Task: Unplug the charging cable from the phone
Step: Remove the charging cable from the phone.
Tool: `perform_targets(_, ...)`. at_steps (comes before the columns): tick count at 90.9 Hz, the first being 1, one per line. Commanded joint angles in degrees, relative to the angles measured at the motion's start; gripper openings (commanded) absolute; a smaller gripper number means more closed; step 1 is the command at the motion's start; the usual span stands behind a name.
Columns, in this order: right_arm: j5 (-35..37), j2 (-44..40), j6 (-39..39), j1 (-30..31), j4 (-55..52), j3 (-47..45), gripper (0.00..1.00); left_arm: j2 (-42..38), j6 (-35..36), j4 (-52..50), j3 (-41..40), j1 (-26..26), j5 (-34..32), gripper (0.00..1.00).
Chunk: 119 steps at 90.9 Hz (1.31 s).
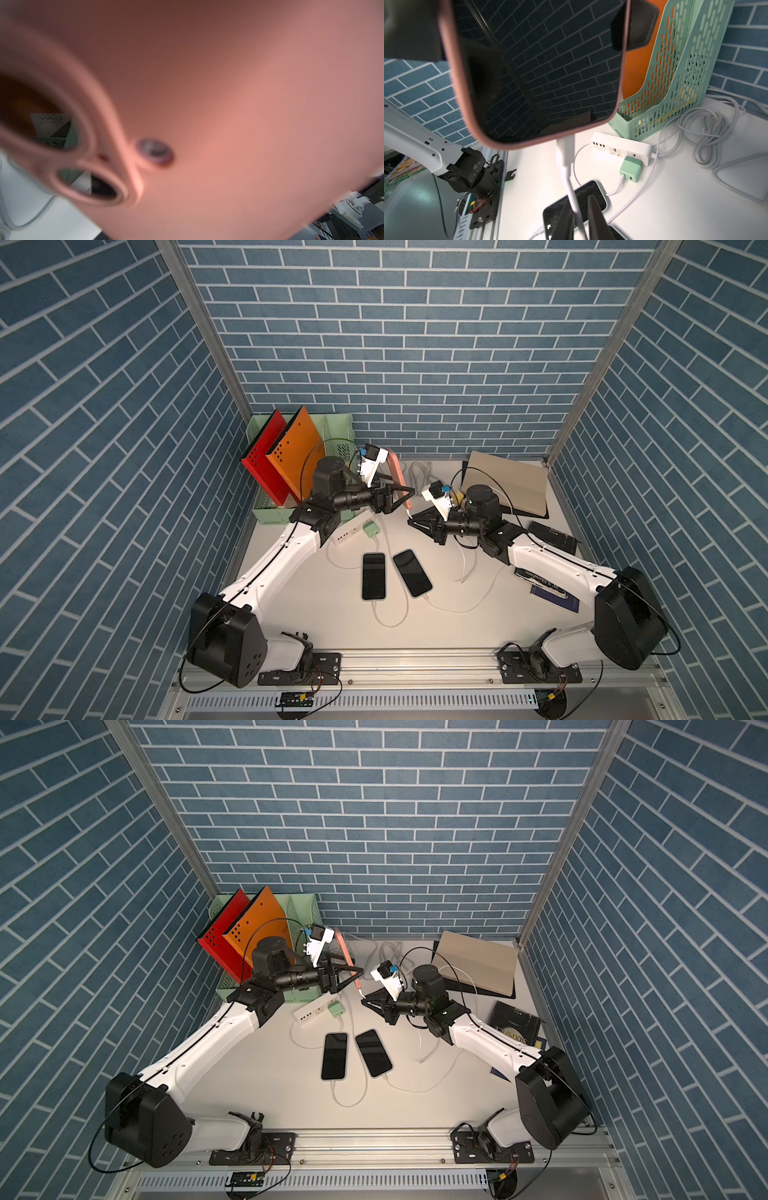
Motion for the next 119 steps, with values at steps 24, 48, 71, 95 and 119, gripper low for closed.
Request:
perform_targets(24, -1.2, 0.37, -0.79, 0.32, 0.67, -1.15, 0.0, 0.19, 0.65, 2.09, 1.7, 0.38, -0.37, 0.0)
perform_targets(48, -1.12, -1.58, -1.18, 0.62, 0.4, -3.74, 0.0, -0.03, 0.74, 2.14, 1.63, 0.71, -0.92, 0.0)
perform_targets(71, 2.36, -1.54, -0.9, 0.84, -1.18, -6.21, 0.0, -0.6, 0.66, 1.96, 1.77, 1.35, -1.15, 0.0)
perform_targets(95, 15.44, 5.05, 2.32, -0.64, -8.65, -2.95, 0.0, -0.61, 0.67, 1.62, 1.5, 1.35, -1.25, 0.0)
perform_targets(119, 27.94, 13.52, 6.27, -3.08, -19.97, 2.28, 0.0, -0.52, 0.76, 1.2, 0.96, 1.35, -1.99, 0.0)
